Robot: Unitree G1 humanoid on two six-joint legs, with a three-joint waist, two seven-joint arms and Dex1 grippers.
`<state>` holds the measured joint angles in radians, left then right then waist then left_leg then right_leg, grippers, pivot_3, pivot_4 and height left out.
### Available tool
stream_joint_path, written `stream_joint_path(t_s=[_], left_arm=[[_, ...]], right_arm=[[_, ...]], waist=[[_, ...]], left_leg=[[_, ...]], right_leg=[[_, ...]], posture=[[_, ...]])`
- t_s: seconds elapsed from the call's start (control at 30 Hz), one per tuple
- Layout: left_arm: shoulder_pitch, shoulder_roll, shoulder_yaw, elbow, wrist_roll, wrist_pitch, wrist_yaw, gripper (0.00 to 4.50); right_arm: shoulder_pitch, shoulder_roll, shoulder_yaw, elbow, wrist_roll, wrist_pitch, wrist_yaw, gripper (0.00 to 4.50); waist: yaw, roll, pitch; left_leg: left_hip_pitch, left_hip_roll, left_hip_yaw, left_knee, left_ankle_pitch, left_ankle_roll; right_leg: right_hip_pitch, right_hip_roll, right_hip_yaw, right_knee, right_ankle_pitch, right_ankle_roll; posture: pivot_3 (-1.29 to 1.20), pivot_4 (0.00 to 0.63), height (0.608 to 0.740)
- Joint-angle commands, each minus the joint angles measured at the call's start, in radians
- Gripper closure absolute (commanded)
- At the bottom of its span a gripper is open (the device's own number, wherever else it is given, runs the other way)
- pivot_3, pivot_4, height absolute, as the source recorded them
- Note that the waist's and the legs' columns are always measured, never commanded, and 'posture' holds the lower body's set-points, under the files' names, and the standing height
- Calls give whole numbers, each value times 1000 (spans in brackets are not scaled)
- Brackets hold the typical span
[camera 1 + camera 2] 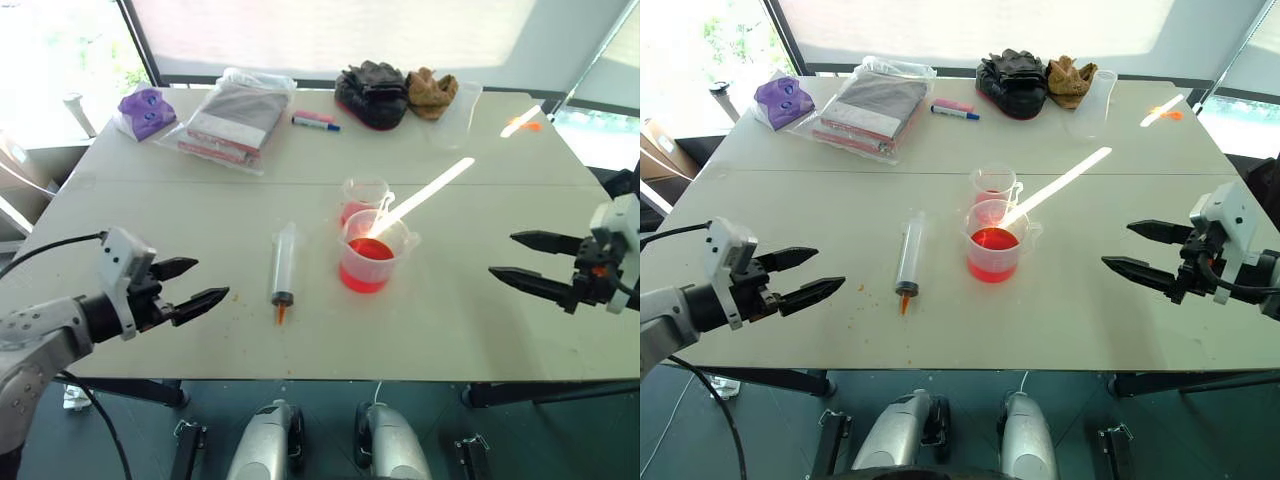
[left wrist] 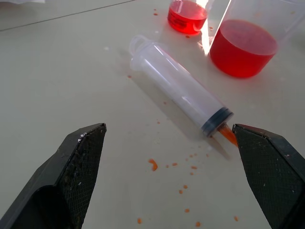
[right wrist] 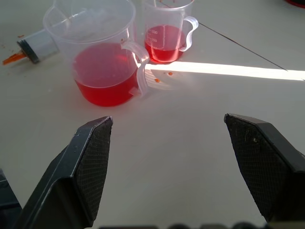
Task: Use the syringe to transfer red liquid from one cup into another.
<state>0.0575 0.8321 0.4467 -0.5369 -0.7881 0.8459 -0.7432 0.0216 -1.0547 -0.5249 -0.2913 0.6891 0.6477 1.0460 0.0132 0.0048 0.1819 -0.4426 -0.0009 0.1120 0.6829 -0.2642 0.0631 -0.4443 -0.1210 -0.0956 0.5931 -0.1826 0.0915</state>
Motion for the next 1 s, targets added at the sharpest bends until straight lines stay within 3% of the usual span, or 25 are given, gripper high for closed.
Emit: stream_joint_path(t_s=[0.03,0.8,1.0], left_arm=[[-12,19,15,-2,-22,-8,-20,22],[16,-10,17,-39,-12,-42,49,22],[-53,-12,-6,-37,27,-57,115,22]], right_arm=[[14,2,-23,-52,-10,-13,-5,565],[11,39,6,-39,-41,-32,-31,565],[3,52,28,-43,-48,-34,-41,565]], waist=[[0,0,0],[0,0,0],[2,0,0]], left_leg=[[0,0,0,0,0,0],[-1,0,0,-2,0,0],[-1,0,0,-2,0,0]], right_leg=[[0,0,0,0,0,0],[-5,-2,1,0,0,0],[-5,-2,1,0,0,0]], posture=[[0,150,740],[0,150,740],[0,150,740]])
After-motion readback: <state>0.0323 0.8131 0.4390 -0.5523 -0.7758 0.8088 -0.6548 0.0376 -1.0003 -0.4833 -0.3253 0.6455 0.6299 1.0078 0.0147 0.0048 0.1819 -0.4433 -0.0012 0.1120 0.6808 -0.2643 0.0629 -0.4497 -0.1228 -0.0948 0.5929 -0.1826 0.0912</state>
